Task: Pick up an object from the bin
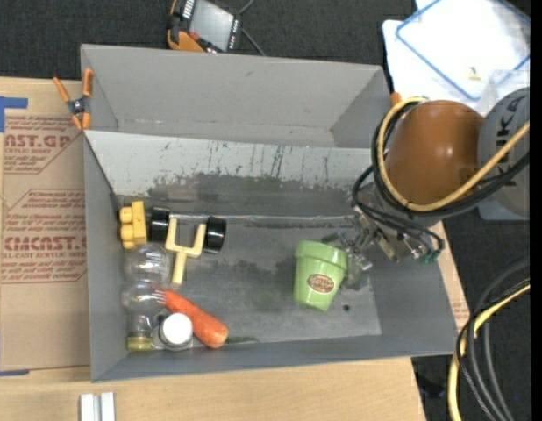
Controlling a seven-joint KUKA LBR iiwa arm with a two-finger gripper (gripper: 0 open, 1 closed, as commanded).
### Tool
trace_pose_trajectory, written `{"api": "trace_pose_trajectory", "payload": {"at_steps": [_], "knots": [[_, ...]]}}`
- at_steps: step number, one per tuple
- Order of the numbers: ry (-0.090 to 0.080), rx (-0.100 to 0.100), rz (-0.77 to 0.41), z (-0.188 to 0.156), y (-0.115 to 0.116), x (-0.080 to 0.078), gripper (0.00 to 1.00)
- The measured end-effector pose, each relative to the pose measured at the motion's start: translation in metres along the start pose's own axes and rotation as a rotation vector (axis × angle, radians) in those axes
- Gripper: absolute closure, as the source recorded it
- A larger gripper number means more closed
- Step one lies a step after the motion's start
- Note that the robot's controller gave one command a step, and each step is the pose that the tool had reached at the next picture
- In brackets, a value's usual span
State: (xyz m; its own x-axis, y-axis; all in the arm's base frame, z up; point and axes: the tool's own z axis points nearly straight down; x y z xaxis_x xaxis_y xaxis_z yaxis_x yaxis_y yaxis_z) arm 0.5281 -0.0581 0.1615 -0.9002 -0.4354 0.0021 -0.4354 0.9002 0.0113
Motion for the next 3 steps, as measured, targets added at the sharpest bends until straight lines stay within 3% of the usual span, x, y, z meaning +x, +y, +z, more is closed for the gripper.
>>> {"api": "trace_pose_trajectory", "payload": {"at_steps": [1, 2, 3], "knots": [[-0.003, 0.000, -0.232, 0.021, 0.025, -0.017, 1.00], [-0.003, 0.002, 0.081, 0.035, 0.019, -0.008, 1.00], [-0.001, 0.003, 0.029, 0.039, 0.023, -0.011, 1.00]]}}
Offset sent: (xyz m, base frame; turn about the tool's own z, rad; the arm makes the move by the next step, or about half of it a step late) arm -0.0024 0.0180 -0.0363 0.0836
